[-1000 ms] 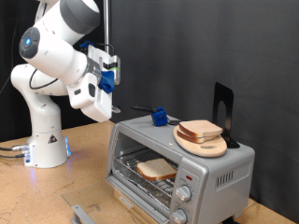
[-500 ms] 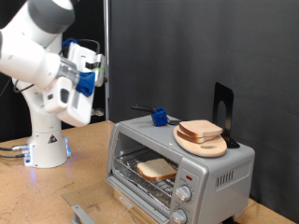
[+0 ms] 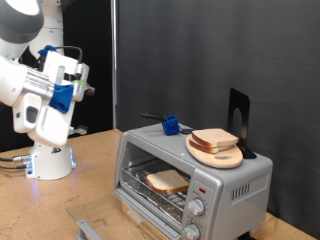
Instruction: Make a piece of toast with the oven
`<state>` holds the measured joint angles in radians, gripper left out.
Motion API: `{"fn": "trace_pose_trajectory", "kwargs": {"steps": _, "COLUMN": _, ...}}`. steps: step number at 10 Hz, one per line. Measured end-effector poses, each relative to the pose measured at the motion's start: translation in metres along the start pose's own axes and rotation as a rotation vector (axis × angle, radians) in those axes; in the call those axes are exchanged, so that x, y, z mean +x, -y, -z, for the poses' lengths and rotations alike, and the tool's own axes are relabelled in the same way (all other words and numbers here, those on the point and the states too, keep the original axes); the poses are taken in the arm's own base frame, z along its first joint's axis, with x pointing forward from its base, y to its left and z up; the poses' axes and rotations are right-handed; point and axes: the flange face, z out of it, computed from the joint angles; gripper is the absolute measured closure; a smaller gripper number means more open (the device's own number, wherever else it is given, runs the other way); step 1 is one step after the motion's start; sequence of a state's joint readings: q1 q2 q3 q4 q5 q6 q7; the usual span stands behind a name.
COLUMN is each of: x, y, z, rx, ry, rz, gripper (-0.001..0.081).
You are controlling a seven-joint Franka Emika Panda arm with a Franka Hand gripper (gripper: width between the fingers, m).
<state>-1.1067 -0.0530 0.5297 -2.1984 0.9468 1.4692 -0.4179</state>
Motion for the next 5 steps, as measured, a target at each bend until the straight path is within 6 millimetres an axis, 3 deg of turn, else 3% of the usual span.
{"fn": "trace_pose_trajectory", "kwargs": {"steps": 5, "x": 0.013, "y": -0.02, "z": 0.014, "rx": -0.025, "ry": 0.017, "rz": 0.048, "gripper": 0.0124}}
